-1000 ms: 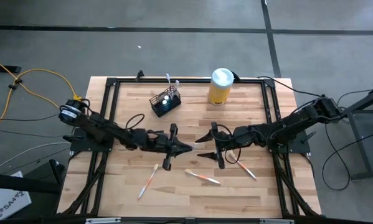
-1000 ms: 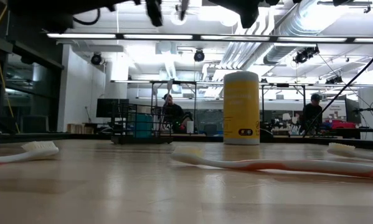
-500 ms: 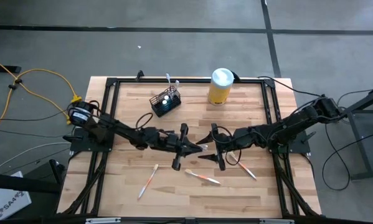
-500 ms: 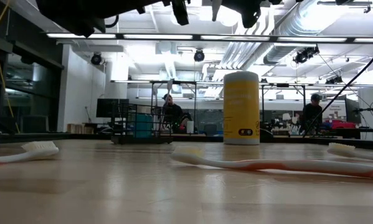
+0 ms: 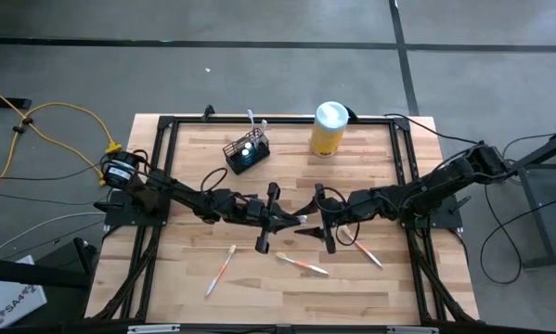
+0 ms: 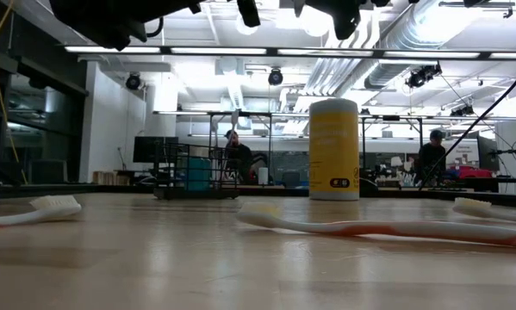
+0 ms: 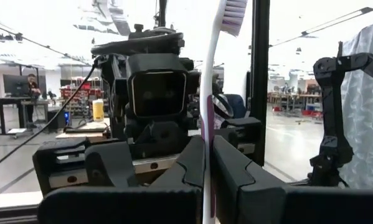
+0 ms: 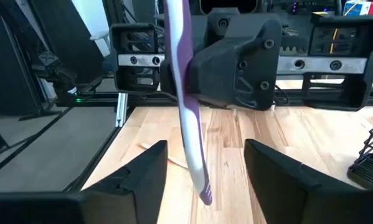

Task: Pick & Place toothbrushing station
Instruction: Put the purple toothbrush into the right section of the wire organizer

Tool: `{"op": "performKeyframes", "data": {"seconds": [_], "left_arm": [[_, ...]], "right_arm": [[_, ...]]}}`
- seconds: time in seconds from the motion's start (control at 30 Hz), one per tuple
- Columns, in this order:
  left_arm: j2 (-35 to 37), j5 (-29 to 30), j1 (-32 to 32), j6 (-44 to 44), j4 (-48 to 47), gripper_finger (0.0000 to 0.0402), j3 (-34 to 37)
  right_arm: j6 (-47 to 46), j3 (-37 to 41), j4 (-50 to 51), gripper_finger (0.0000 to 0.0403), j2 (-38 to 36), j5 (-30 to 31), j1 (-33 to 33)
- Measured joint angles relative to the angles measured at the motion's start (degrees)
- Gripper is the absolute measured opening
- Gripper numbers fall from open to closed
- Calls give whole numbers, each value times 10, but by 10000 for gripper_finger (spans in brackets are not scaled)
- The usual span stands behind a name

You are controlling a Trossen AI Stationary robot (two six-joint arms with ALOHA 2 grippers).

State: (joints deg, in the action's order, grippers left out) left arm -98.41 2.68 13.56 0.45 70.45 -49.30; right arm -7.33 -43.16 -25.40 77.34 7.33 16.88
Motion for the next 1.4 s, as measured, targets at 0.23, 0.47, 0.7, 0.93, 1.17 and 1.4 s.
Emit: {"op": "performKeyframes", "data": {"seconds": [0.23, 0.47, 0.7, 0.93, 1.17, 1.4], "left_arm": [[0, 4, 0, 1, 6, 3, -1], [0, 4, 0, 9, 20, 3, -1], [0, 7, 0, 14, 27, 3, -1], [0, 7, -5, 17, 34, 3, -3], [0, 2, -11, 17, 34, 3, -10], [0, -6, -12, 17, 33, 3, -10]], "right_arm": [[1, 0, -11, 165, 0, -1, 0], [11, 0, -30, 152, 0, -1, 0], [15, 0, -40, 152, 0, 0, 0], [26, 0, -59, 152, 0, 0, 0], [30, 0, -68, 148, 0, -1, -4], [27, 0, -66, 46, 0, -18, -16]]}}
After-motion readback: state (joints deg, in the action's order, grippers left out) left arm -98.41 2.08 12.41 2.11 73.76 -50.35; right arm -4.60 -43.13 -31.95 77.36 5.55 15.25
